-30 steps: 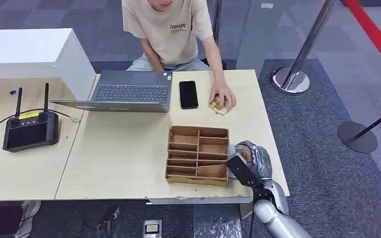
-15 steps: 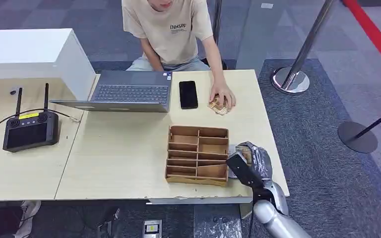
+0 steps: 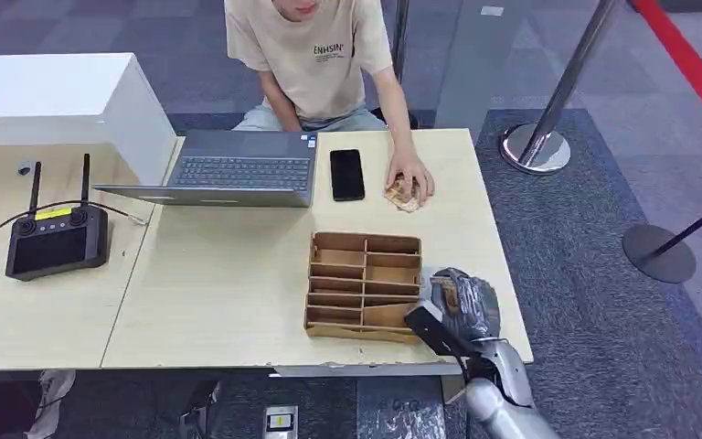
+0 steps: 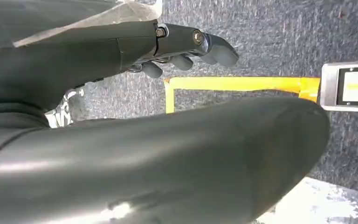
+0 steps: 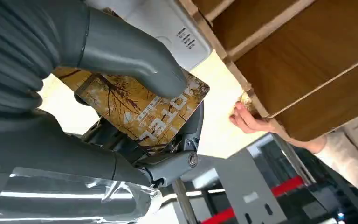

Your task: Pass the card to the sensor for recognition and then transmit it.

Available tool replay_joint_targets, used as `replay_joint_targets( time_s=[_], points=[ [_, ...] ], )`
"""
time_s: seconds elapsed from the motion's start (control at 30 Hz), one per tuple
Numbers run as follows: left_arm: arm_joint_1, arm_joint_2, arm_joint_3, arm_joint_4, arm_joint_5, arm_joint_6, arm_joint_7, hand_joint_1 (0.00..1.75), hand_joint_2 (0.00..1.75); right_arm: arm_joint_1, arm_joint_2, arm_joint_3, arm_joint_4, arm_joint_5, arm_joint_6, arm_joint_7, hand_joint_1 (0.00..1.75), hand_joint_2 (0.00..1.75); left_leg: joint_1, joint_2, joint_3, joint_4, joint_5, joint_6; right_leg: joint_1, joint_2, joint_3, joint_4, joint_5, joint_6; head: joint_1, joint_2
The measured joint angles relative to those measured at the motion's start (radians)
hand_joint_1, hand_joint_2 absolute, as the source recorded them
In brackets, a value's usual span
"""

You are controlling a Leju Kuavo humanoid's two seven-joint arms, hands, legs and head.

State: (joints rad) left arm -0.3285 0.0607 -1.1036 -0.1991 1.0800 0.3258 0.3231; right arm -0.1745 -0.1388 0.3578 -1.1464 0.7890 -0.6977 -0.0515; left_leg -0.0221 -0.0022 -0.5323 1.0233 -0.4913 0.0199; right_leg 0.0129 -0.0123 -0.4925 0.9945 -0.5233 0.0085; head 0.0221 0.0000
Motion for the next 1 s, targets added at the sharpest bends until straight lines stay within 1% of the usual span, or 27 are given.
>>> replay_joint_targets(
  time_s=[0.13, 0.3, 0.4, 0.63, 0.73, 0.8, 0.93, 1.0],
  points=[
    [-0.004, -0.003, -0.010, 0.000, -0.001, 0.010, -0.002, 0.00, 0.00, 0.024, 0.029, -0.061, -0.030, 0.034, 0.000, -0.021, 1.75, 1.75, 0.000, 0.000, 0.000, 0.000, 0.000, 0.000, 0.000, 0.000, 0.000, 0.000, 0.000, 0.000, 0.000, 0.000],
    [-0.005, -0.004, -0.014, 0.000, 0.000, -0.003, -0.002, 0.00, 0.00, 0.025, 0.049, -0.098, -0.047, 0.052, 0.000, -0.021, 1.75, 1.75, 0.000, 0.000, 0.000, 0.000, 0.000, 0.000, 0.000, 0.000, 0.000, 0.000, 0.000, 0.000, 0.000, 0.000],
    [-0.005, -0.004, -0.014, 0.000, 0.000, -0.010, -0.002, 0.00, 0.00, 0.025, 0.058, -0.107, -0.048, 0.051, 0.000, -0.021, 1.75, 1.75, 0.000, 0.000, 0.000, 0.000, 0.000, 0.000, 0.000, 0.000, 0.000, 0.000, 0.000, 0.000, 0.000, 0.000],
    [-0.006, -0.004, -0.015, 0.000, 0.002, -0.011, 0.003, 0.00, 0.00, 0.025, 0.069, -0.117, -0.048, 0.002, 0.000, -0.020, 1.75, 1.75, 0.000, 0.000, 0.000, 0.000, 0.000, 0.000, 0.000, 0.000, 0.000, 0.000, 0.000, 0.000, 0.000, 0.000],
    [-0.006, -0.004, -0.015, 0.000, 0.006, -0.015, 0.004, 0.00, 0.00, 0.024, 0.069, -0.117, -0.048, -0.074, 0.000, -0.023, 1.75, 1.75, 0.000, 0.000, 0.000, 0.000, 0.000, 0.000, 0.000, 0.000, 0.000, 0.000, 0.000, 0.000, 0.000, 0.000],
    [-0.006, -0.004, -0.015, 0.000, 0.008, -0.019, 0.004, 0.00, 0.00, 0.021, 0.069, -0.115, -0.048, -0.175, 0.000, -0.033, 1.75, 1.75, 0.000, 0.000, 0.000, 0.000, 0.000, 0.000, 0.000, 0.000, 0.000, 0.000, 0.000, 0.000, 0.000, 0.000],
    [-0.009, -0.004, -0.015, 0.000, 0.018, -0.021, 0.001, 0.00, 0.00, 0.002, 0.062, -0.094, -0.041, -0.475, 0.038, -0.080, 1.75, 1.75, 0.000, 0.000, 0.000, 0.000, 0.000, 0.000, 0.000, 0.000, 0.000, 0.000, 0.000, 0.000, 0.000, 0.000],
    [-0.010, -0.004, -0.015, 0.000, 0.020, -0.020, -0.001, 0.00, 0.00, -0.014, 0.057, -0.078, -0.027, -0.545, 0.041, -0.092, 1.75, 1.75, 0.000, 0.000, 0.000, 0.000, 0.000, 0.000, 0.000, 0.000, 0.000, 0.000, 0.000, 0.000, 0.000, 0.000]
  ],
)
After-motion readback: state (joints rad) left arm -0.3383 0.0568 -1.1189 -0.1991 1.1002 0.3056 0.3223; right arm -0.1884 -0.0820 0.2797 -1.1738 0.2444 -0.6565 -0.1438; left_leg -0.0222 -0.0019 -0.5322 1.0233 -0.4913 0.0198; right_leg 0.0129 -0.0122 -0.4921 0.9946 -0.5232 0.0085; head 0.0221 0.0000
